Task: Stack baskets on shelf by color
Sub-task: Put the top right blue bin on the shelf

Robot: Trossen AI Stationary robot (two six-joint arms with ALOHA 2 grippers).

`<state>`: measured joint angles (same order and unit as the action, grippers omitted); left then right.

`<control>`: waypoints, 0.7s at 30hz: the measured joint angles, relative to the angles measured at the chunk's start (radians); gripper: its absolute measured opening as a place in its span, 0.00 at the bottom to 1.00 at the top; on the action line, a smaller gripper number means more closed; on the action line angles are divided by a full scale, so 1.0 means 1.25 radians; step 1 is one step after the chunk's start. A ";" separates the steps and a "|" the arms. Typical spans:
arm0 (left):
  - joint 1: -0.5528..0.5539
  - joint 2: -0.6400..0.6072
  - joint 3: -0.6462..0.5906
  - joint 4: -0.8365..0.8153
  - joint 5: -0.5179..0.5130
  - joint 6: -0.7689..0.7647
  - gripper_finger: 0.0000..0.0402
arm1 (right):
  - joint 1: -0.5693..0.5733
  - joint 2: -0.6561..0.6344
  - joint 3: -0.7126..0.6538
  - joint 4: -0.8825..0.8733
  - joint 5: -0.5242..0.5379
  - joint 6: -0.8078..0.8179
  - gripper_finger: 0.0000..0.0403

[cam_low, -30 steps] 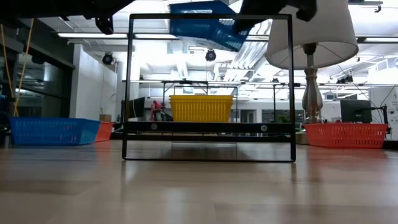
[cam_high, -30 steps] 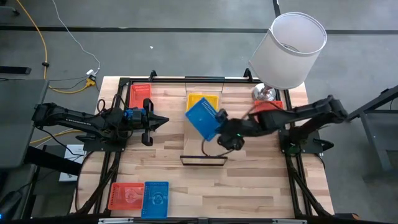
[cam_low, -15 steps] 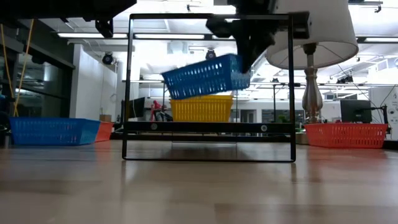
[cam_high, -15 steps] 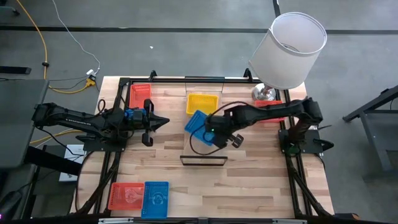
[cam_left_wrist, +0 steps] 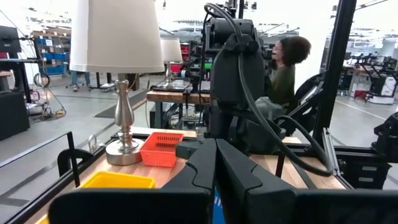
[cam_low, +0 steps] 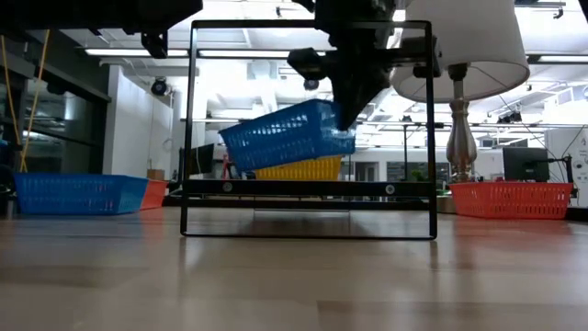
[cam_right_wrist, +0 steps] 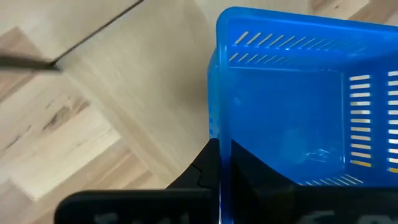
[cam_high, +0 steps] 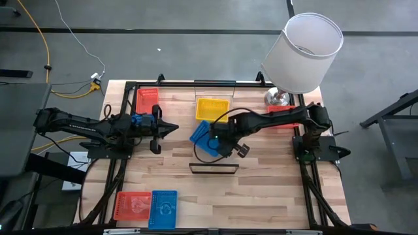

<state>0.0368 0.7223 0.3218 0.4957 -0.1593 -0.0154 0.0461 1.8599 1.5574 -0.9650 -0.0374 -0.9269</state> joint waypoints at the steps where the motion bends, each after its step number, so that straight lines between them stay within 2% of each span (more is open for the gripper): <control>1: 0.000 0.001 0.000 -0.003 0.000 0.000 0.00 | 0.000 0.002 0.000 0.010 0.000 0.008 0.00; 8: 0.000 0.001 0.000 -0.005 0.000 0.000 0.00 | 0.000 0.009 0.000 0.016 0.002 0.032 0.00; 14: 0.000 0.001 0.000 -0.005 0.000 0.000 0.00 | 0.000 0.009 0.000 0.026 0.002 0.101 0.01; 21: 0.000 0.001 0.000 -0.005 0.000 0.000 0.00 | 0.000 0.009 0.000 0.044 0.009 0.170 0.13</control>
<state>0.0364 0.7238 0.3218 0.4896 -0.1593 -0.0151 0.0463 1.8713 1.5570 -0.9107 -0.0268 -0.7141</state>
